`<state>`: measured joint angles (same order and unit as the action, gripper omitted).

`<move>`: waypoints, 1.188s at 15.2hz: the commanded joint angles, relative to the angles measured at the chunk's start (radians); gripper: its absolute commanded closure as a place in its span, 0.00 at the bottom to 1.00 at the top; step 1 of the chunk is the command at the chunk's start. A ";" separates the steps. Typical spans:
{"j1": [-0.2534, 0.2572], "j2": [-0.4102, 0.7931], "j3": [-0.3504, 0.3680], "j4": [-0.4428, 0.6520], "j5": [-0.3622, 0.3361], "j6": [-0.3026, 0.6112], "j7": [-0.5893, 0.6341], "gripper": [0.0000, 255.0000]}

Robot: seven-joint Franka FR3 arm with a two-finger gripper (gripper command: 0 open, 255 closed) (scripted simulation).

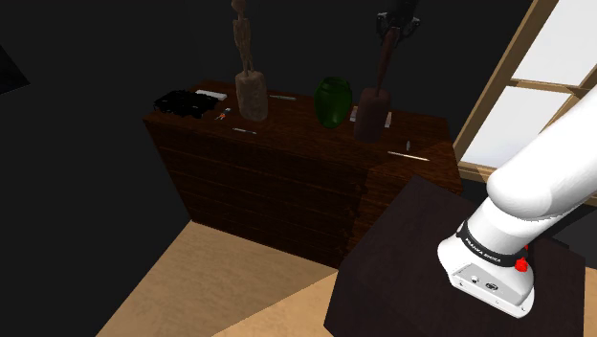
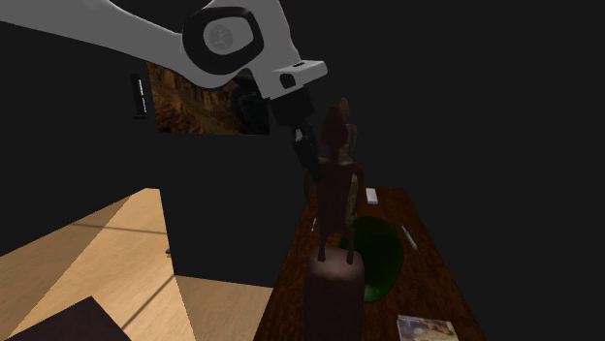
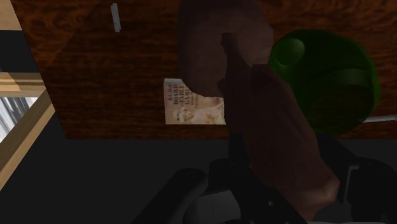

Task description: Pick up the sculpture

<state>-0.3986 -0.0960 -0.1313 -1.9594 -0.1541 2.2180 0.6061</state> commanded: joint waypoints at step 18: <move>0.003 0.000 0.003 0.145 0.012 -0.145 -0.019 1.00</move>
<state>-0.3964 -0.0992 -0.1299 -1.8382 -0.1433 2.0883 0.5874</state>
